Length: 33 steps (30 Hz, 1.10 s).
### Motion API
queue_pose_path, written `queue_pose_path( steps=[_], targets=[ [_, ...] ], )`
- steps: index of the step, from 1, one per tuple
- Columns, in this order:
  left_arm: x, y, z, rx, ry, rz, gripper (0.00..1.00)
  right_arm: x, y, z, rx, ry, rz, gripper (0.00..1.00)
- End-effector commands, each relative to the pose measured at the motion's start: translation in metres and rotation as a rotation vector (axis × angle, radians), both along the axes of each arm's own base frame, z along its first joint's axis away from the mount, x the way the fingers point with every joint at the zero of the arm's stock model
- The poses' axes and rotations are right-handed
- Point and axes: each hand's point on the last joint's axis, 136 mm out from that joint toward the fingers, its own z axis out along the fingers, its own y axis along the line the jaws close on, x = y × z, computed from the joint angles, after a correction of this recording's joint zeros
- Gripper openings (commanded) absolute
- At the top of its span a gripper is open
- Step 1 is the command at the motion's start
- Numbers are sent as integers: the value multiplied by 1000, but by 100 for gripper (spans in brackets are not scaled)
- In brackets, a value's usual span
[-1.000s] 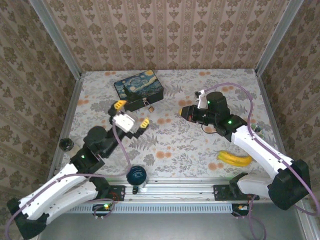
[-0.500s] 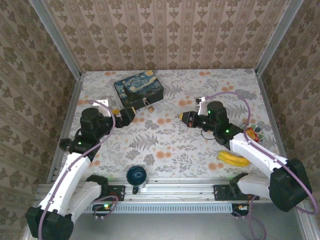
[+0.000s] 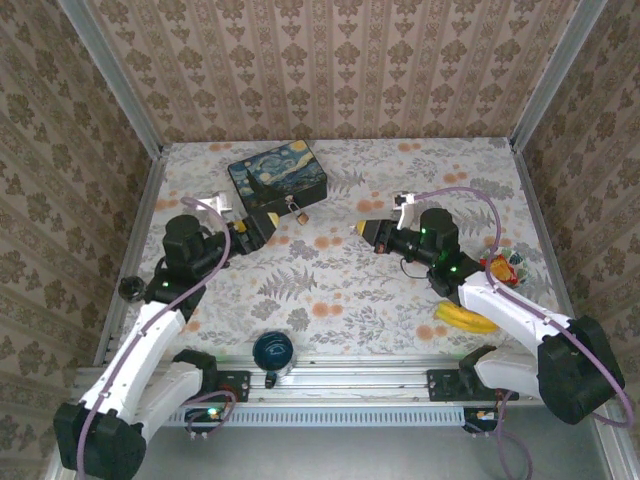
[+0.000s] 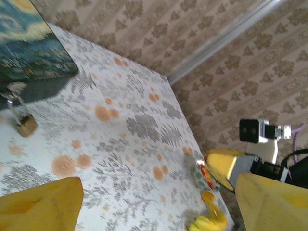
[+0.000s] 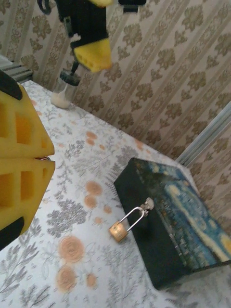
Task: Unlock a padlock with a key
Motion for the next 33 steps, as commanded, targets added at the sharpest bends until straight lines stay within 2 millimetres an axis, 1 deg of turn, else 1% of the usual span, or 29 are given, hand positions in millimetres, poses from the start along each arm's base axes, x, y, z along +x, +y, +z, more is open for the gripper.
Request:
queue_pose_path(
  steps=[1,3,4,5,6,8,17,18,20,24,28,30,31,33],
  targets=[
    [-15,-24,7,-32,-7,-137,82,1,5,17,49,-70,29,0],
    [-15,-34,5,-16,-15,-161,81,3,7,19,79,-65,34,0],
    [-18,-41,5,-11,-26,-185,79,3,9,22,101,-66,42,0],
    [-13,-43,6,-2,-42,-168,77,3,11,24,122,-65,46,0],
    [-15,-50,6,-1,-48,-184,75,4,13,25,139,-61,52,0],
    [-13,-61,7,-16,-56,-204,72,4,16,29,177,-59,66,0],
    [-6,-93,15,-119,-71,-283,59,1,38,47,287,-57,142,0],
    [-5,-95,15,-127,-73,-285,57,0,41,48,290,-59,149,0],
    [-8,-100,16,-141,-72,-320,54,0,47,50,291,-59,165,0],
    [-6,-101,18,-144,-78,-321,49,-1,56,53,295,-60,190,0],
    [-5,-102,16,-145,-73,-321,43,-3,60,59,305,-67,204,0],
    [-4,-103,13,-143,-68,-321,42,-4,61,62,309,-72,210,0],
    [-4,-103,13,-143,-68,-320,41,0,64,53,300,-50,208,0],
    [-4,-103,13,-150,-71,-321,40,-1,66,53,300,-50,215,0]
  ],
)
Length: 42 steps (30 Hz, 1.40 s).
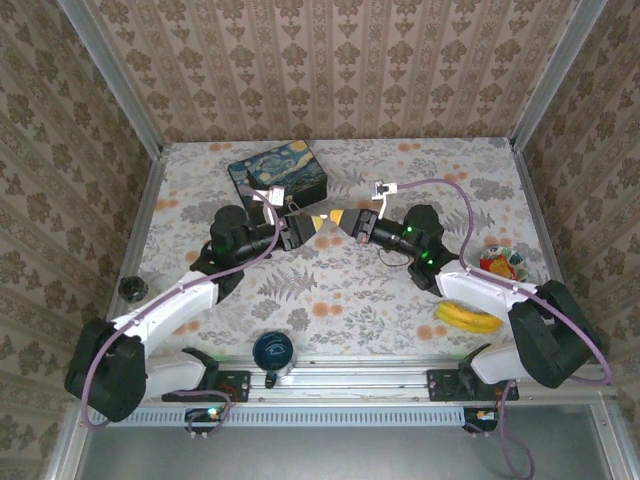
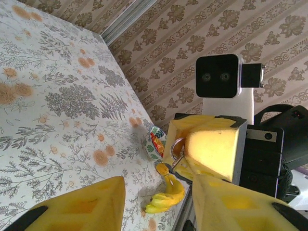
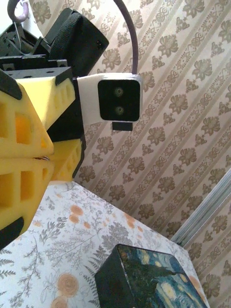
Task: Unlock a padlock with a key
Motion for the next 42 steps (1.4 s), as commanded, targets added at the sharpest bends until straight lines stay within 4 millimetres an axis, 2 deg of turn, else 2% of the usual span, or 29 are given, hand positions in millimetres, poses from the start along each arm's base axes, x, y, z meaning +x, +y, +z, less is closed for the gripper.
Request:
queue_pose_path(
  steps=[1,11,19,24,28,31,36,40,41,42],
  targets=[
    [-2,-6,22,-50,-50,-28,39,-1,8,10,22,-27,28,0],
    [-2,-5,29,-62,-72,-29,29,-2,13,7,17,-19,39,0],
    [1,-5,28,-63,-72,-17,11,-4,15,9,21,-21,47,0],
    [2,-5,28,-64,-76,-14,11,-5,17,9,21,-21,53,0],
    [3,-5,31,-75,-87,-8,16,-5,18,7,22,-14,54,0],
    [3,-4,33,-83,-96,-6,16,-5,19,9,32,-13,59,0],
    [2,-4,35,-89,-101,-6,3,-5,19,10,41,-13,62,0],
    [1,-2,37,-90,-110,-3,0,-4,19,9,37,-8,60,0],
    [1,-2,38,-88,-116,-3,0,-4,19,8,32,-6,57,2],
    [0,-1,38,-81,-124,-7,0,-4,18,6,18,-2,51,10]
  ],
)
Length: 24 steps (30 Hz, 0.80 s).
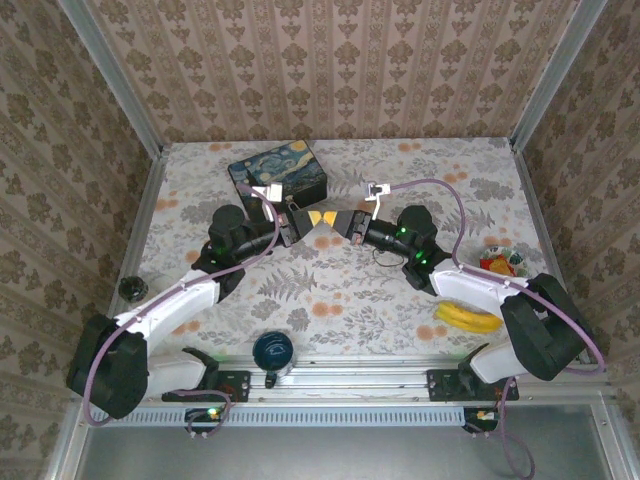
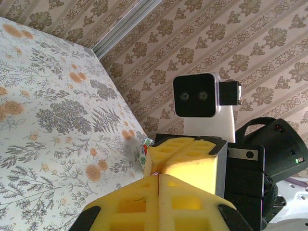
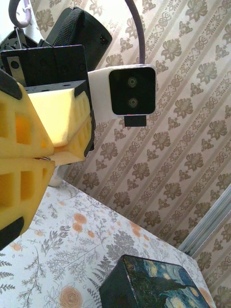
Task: Unlock a padlock with a key
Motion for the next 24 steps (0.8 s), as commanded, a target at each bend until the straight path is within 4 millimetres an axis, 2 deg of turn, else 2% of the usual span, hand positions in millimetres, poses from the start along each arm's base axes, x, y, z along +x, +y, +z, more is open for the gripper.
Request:
queue_pose_path(
  steps=[1,4,6,9,12,16,19,22,24],
  targets=[
    [-5,1,24,-15,-91,-22,0,-1,3,8,-17,-20,7,18],
    [-11,9,22,84,-120,-40,0,-1,-10,7,-97,-33,-52,31],
    [-20,16,24,185,-172,-60,0,-3,-21,5,-168,-45,-103,36],
    [-36,28,24,354,-237,-93,0,-14,-37,10,-251,-92,-149,45],
    [-53,34,30,436,-297,-152,0,-29,-50,21,-291,-162,-168,57],
    [-80,29,39,483,-369,-273,0,-53,-62,38,-300,-272,-163,72],
    [-98,21,37,564,-438,-363,0,-66,-69,42,-307,-339,-166,80],
    [-104,11,29,706,-488,-415,0,-73,-74,41,-321,-384,-172,82],
    [-108,2,26,739,-497,-468,0,-75,-75,38,-330,-402,-169,82]
  ],
)
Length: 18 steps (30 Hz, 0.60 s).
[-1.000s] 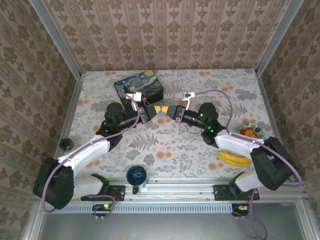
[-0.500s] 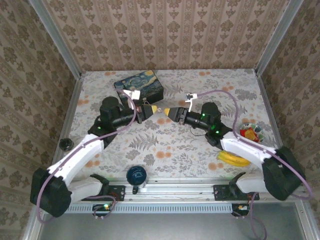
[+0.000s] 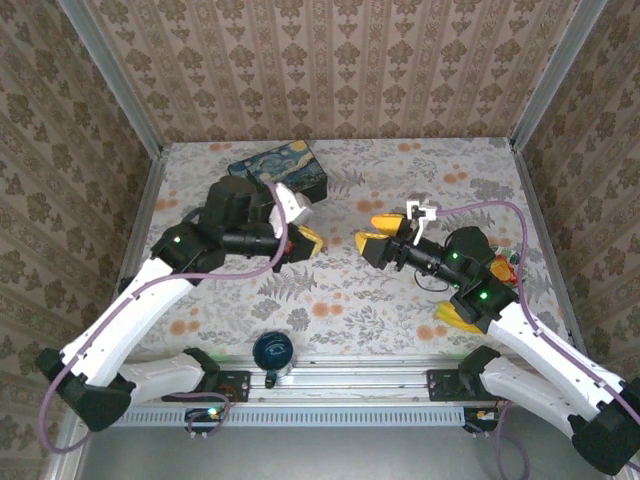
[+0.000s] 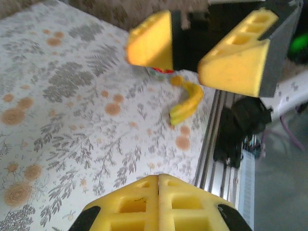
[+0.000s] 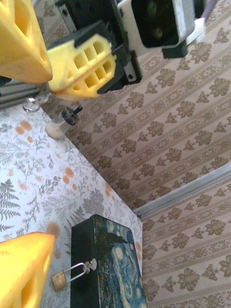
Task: Unlock a padlock with a key
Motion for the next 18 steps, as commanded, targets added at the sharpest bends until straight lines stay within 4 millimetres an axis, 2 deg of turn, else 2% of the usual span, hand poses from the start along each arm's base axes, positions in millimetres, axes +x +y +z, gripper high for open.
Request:
queue_pose_path(
  steps=[1,6,9,13,18],
  targets=[
    [-11,1,-23,177,-42,-84,0,-2,-3,-17,-71,-32,-11,82],
    [-21,-5,-25,220,-59,-164,0,-19,8,-17,-106,-68,104,80],
    [-25,-6,-17,188,-84,-191,0,-28,15,-13,-110,-98,173,68],
    [-36,-7,-8,127,-105,-244,0,-37,24,-3,-101,-131,239,58],
    [-42,-6,-2,78,-120,-265,0,-48,48,-1,-139,-133,343,53]
  ],
)
